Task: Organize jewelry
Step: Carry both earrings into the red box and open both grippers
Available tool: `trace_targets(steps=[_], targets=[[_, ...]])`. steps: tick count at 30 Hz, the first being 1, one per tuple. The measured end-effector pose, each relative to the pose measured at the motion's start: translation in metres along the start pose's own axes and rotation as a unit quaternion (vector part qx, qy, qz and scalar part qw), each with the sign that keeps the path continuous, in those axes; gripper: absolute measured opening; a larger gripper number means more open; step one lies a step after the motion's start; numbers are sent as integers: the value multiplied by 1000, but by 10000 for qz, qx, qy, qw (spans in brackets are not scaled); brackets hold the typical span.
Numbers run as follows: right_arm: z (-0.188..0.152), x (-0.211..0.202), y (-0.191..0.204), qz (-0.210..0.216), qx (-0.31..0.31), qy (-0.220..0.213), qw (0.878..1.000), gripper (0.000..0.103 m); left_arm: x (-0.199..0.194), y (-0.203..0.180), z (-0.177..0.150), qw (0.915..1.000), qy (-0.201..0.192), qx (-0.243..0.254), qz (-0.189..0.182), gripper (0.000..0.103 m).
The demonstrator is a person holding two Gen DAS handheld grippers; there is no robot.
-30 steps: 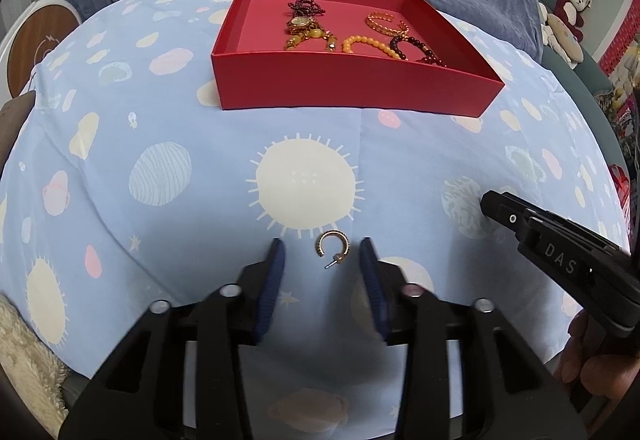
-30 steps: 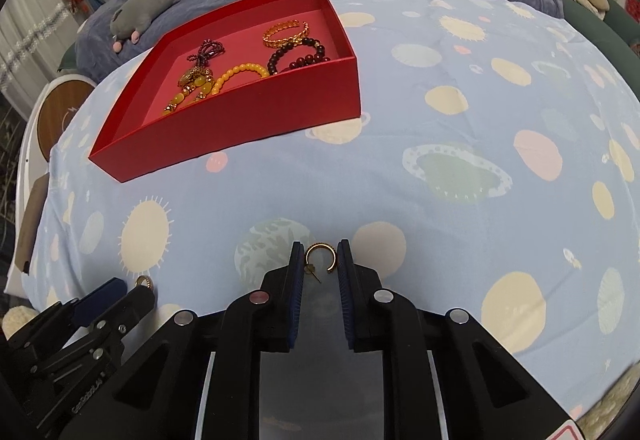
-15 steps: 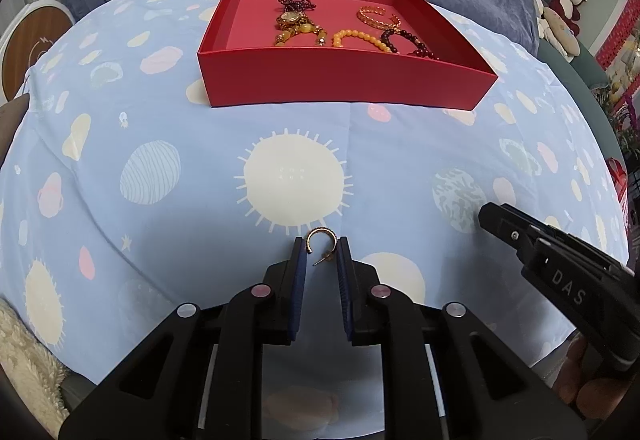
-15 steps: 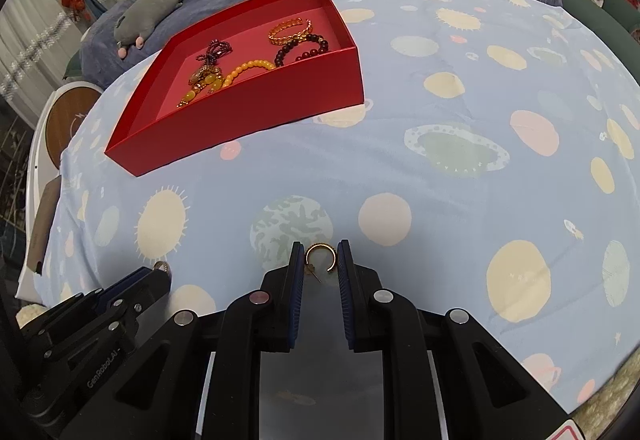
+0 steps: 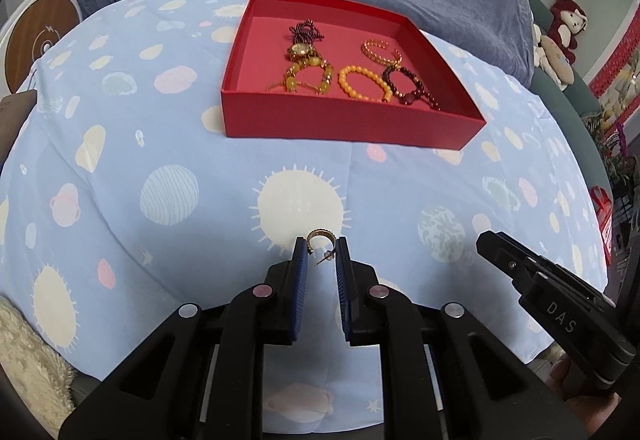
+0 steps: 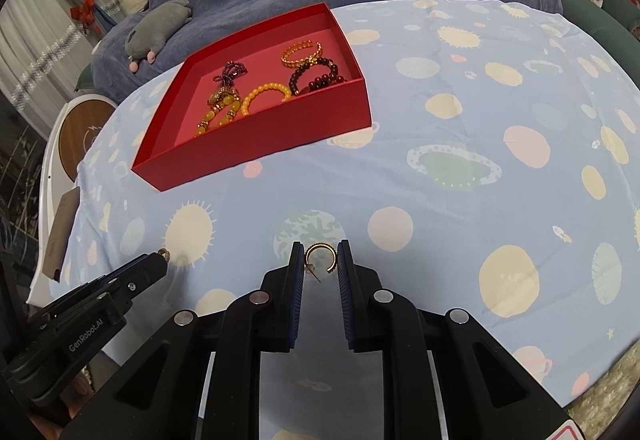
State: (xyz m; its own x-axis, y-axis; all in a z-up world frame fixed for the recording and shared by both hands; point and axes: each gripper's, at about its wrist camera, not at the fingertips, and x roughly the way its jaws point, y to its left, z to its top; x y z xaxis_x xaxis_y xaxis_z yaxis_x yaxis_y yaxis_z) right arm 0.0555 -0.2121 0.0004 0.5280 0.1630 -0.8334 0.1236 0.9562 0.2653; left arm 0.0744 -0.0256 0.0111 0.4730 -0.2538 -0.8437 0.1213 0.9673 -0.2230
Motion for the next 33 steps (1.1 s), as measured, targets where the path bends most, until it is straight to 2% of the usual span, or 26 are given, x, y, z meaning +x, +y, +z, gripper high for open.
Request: trace_targets(steps=[8, 17, 22, 33], targets=[[10, -9, 5, 71, -60, -119, 9999, 16, -17, 10, 20, 9997, -210, -137, -10, 14], [69, -16, 27, 285, -280, -481, 9980, 16, -24, 6, 75, 9986, -526, -44, -3, 14], [102, -8, 45, 349, -471, -593, 9965, 16, -15, -2, 108, 9979, -639, 90, 24, 14], [148, 34, 65, 408, -532, -473, 9966, 16, 23, -3, 151, 9983, -545, 152, 142, 14]])
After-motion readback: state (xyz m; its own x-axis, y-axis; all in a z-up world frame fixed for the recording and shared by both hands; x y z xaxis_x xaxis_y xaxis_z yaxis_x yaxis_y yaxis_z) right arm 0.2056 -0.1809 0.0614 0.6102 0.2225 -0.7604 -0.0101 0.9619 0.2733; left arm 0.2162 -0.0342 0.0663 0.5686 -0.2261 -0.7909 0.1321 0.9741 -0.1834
